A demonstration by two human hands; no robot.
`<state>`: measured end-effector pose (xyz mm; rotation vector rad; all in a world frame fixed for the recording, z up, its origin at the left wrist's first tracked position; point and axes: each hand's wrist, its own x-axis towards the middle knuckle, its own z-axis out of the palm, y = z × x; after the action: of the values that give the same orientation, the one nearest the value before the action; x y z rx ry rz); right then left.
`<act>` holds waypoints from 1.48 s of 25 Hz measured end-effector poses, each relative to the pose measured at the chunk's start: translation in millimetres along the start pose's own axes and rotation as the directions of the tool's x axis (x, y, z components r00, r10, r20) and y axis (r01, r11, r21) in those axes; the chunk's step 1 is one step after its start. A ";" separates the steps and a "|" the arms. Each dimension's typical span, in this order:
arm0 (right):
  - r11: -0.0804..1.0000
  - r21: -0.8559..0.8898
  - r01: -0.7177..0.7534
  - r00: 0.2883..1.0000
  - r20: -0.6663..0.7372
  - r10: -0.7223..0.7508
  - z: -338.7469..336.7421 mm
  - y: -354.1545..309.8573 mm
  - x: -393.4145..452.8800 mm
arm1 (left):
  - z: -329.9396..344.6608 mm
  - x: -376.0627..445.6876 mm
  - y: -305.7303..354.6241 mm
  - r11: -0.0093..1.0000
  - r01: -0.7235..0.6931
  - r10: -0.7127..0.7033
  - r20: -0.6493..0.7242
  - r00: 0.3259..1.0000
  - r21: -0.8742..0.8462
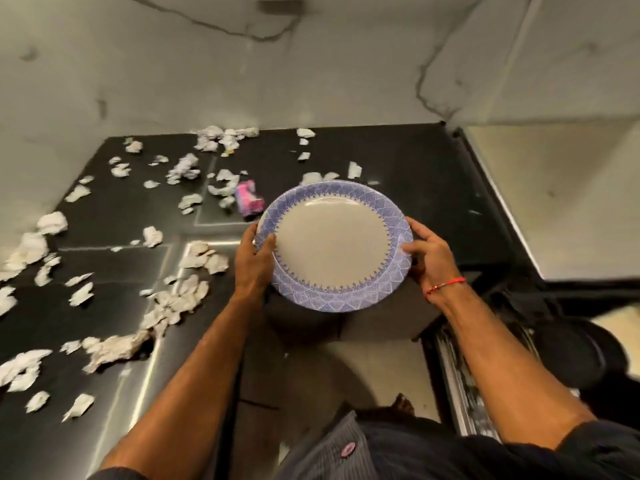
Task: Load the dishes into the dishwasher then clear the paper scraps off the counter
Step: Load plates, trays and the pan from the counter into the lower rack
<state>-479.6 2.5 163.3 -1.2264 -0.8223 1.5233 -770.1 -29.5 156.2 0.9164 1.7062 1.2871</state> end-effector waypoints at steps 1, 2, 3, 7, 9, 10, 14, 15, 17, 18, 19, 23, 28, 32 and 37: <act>0.999 0.044 0.023 0.998 -0.051 -0.021 -27.0 -2.0 -11.7 | 24.1 -6.9 2.6 1.000 -0.005 0.004 0.070 0.998 0.021; 0.996 0.078 0.048 0.992 -0.117 -0.039 -55.0 -2.9 -22.4 | 49.0 -15.9 5.3 0.999 -0.019 0.013 0.133 0.991 0.039; 0.994 0.092 0.068 0.981 -0.187 -0.049 -79.9 -2.0 -31.4 | 70.6 -24.1 6.3 0.999 -0.029 0.020 0.191 0.981 0.046; 0.987 0.125 0.102 0.869 -0.493 -0.028 -189.0 21.2 -75.9 | 166.9 -72.3 9.3 0.990 -0.097 0.046 0.421 0.906 0.100; 0.979 0.166 0.118 0.804 -0.594 0.004 -242.7 39.5 -105.4 | 216.1 -100.0 5.3 0.980 -0.107 0.006 0.512 0.859 0.168; 0.977 0.181 0.116 0.776 -0.630 0.025 -267.5 48.2 -121.6 | 240.5 -114.1 2.2 0.972 -0.125 -0.003 0.542 0.841 0.199; 0.959 0.276 0.062 0.699 -0.698 0.155 -351.0 86.6 -177.8 | 321.8 -170.3 -17.0 0.953 -0.113 -0.103 0.649 0.754 0.282; 0.955 0.293 0.037 0.666 -0.720 0.196 -370.9 98.3 -190.6 | 339.5 -185.5 -24.9 0.943 -0.105 -0.148 0.679 0.719 0.317; 0.945 0.323 -0.045 0.600 -0.748 0.284 -405.3 119.8 -212.7 | 372.1 -207.9 -44.4 0.902 -0.088 -0.265 0.704 0.658 0.422; 0.934 0.347 -0.091 0.569 -0.751 0.334 -419.2 131.3 -221.3 | 386.4 -215.3 -57.4 0.872 -0.086 -0.325 0.701 0.635 0.482; 0.920 0.370 -0.132 0.545 -0.748 0.379 -429.1 140.9 -227.3 | 397.8 -219.4 -70.2 0.836 -0.104 -0.373 0.697 0.613 0.539; 0.833 0.493 -0.252 0.449 -0.703 0.551 -457.2 198.6 -230.2 | 444.5 -219.2 -130.6 0.664 -0.280 -0.504 0.692 0.516 0.693; 0.736 0.649 -0.192 0.245 -0.694 0.677 -485.8 290.5 -192.1 | 525.0 -195.6 -238.0 0.548 -0.266 -0.589 0.592 0.551 0.793; 0.695 0.714 -0.087 0.119 -0.685 0.719 -499.8 366.7 -153.7 | 591.2 -170.7 -330.8 0.475 -0.306 -0.607 0.559 0.565 0.825; 0.695 0.719 0.002 0.002 -0.695 0.719 -518.7 419.7 -124.5 | 642.9 -165.6 -399.7 0.388 -0.341 -0.605 0.516 0.606 0.856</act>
<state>-92.1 -275.4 -319.7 -1.6744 0.9891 0.7428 -153.6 -10.3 -313.0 1.5795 1.5445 -0.4991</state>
